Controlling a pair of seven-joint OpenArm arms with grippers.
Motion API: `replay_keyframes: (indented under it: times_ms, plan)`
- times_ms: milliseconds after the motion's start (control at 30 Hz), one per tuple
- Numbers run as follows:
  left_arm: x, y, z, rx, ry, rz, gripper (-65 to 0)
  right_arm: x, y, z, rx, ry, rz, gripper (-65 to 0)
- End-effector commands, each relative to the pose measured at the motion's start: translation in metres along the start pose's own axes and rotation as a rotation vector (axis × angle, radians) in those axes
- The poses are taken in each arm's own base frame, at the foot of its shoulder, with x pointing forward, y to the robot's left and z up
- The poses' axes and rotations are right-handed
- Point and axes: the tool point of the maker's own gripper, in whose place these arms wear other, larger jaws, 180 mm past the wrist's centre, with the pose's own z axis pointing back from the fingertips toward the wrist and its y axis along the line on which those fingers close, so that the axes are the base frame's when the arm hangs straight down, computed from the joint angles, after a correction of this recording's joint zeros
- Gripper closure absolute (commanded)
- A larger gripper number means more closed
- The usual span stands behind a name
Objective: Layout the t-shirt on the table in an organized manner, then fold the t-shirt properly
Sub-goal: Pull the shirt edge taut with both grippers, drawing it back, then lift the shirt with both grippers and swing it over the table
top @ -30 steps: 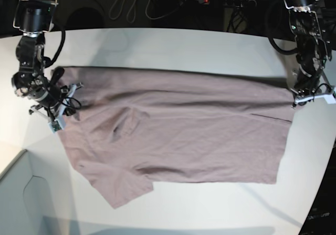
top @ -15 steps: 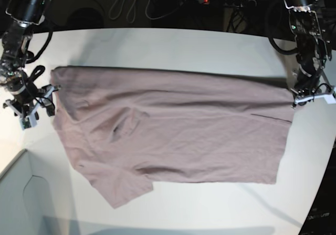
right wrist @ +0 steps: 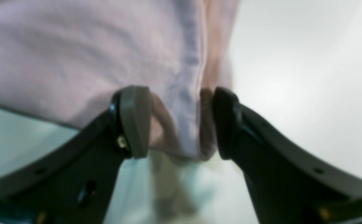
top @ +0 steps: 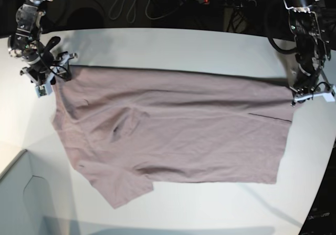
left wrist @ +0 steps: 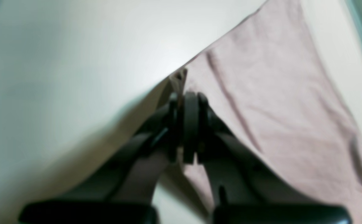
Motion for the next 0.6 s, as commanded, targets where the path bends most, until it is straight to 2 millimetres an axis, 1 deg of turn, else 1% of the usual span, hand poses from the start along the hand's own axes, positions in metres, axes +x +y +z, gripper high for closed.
replay_keyframes:
  times_ms: [0, 67, 133, 200, 233, 300, 333, 433, 500, 567]
  plan:
    - [0.009, 0.001, -0.001, -0.002, -0.023, 0.001, -0.1, 0.001, -0.009, 0.002, -0.011, 0.009, 0.013, -30.3]
    - [0.001, 0.01, -0.004, 0.021, -0.001, 0.009, -0.1, -0.009, -0.008, 0.0, -0.003, 0.032, 0.001, -23.9]
    - [-0.006, 0.017, -0.005, 0.038, 0.018, 0.014, -0.1, -0.015, -0.012, 0.003, -0.007, 0.045, 0.009, -14.2]
    - [-0.009, 0.02, -0.006, 0.046, 0.028, 0.01, -0.1, -0.017, -0.012, 0.004, -0.008, 0.049, 0.011, -1.9]
    - [-0.01, 0.02, -0.006, 0.045, 0.03, 0.01, -0.1, -0.017, -0.013, 0.004, -0.009, 0.051, 0.012, 0.0]
    - [-0.007, 0.016, -0.005, 0.036, 0.026, 0.008, -0.1, -0.011, -0.015, 0.004, -0.014, 0.038, 0.018, 0.0]
    - [-0.007, 0.015, -0.006, 0.034, 0.025, 0.011, -0.1, -0.004, -0.017, 0.006, -0.022, 0.024, 0.027, 0.0]
    - [0.006, -0.002, -0.012, 0.004, 0.0, 0.016, -0.1, 0.021, -0.022, 0.012, -0.045, -0.034, 0.066, 0.0]
    - [0.015, -0.014, -0.016, -0.018, -0.018, 0.025, -0.1, 0.055, -0.028, 0.014, -0.068, -0.103, 0.094, 0.0]
    - [0.027, -0.033, -0.022, -0.048, -0.033, 0.038, -0.1, 0.088, -0.034, 0.014, -0.086, -0.169, 0.106, 0.0]
